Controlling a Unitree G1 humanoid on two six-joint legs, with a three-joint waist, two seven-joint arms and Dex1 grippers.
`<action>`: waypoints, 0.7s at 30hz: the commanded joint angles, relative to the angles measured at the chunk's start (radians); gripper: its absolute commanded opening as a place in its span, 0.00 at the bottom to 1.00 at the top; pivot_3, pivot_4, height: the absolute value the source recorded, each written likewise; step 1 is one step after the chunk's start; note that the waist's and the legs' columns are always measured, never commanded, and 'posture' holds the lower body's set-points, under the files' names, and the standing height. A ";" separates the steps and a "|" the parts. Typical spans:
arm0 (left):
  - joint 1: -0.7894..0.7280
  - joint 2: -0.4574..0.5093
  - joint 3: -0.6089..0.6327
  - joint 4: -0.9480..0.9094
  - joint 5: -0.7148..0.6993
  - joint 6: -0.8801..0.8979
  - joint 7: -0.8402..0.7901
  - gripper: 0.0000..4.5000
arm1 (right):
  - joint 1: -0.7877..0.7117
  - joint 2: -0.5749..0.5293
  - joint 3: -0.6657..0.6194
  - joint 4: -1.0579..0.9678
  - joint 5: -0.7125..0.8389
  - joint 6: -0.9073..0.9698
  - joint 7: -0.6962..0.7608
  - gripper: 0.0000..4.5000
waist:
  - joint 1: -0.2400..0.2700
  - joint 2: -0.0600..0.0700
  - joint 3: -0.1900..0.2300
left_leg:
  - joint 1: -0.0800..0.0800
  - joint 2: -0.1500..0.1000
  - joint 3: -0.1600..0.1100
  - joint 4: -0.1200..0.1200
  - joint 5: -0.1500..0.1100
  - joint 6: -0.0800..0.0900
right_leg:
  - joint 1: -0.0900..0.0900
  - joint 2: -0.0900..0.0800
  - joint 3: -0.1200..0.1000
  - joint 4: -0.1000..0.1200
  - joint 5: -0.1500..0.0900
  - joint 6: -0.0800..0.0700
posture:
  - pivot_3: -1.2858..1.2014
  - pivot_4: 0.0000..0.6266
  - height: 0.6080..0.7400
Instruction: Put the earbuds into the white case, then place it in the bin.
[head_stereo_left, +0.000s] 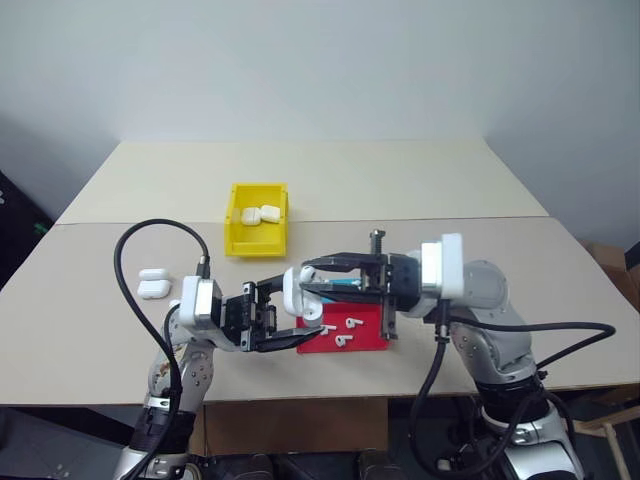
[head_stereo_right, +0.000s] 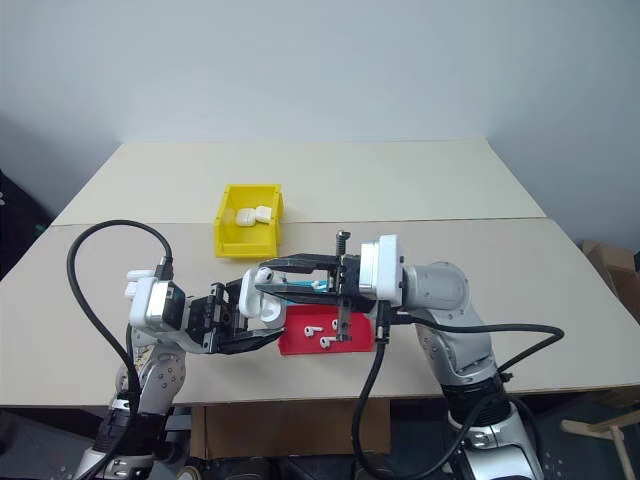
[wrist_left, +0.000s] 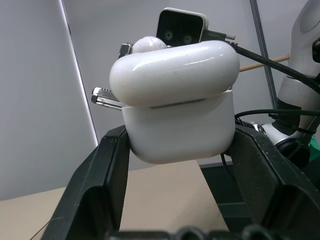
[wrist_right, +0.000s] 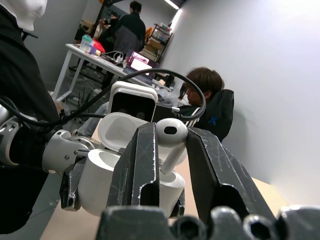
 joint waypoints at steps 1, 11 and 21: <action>-0.019 -0.008 -0.003 -0.035 -0.002 -0.009 0.001 0.61 | -0.009 -0.010 0.009 0.003 -0.016 -0.036 0.005 0.14 | 0.000 0.000 0.000 | 0.000 0.000 0.000 0.000 0.000 0.000 | 0.000 0.000 0.000 0.000 0.000 0.000 | 0.52 0.24 1.00; -0.026 -0.017 -0.004 -0.031 0.006 -0.012 -0.004 0.61 | -0.012 -0.014 0.026 0.018 -0.038 -0.066 0.002 0.14 | 0.000 0.000 0.000 | 0.000 0.000 0.000 0.000 0.000 0.000 | 0.000 0.000 0.000 0.000 0.000 0.000 | 0.52 0.24 1.00; -0.033 -0.023 0.004 -0.018 0.015 -0.019 -0.006 0.61 | -0.016 -0.035 0.041 0.025 -0.035 -0.079 0.022 0.65 | 0.000 0.000 0.000 | 0.000 0.000 0.000 0.000 0.000 0.000 | 0.000 0.000 0.000 0.000 0.000 0.000 | 0.52 0.24 1.00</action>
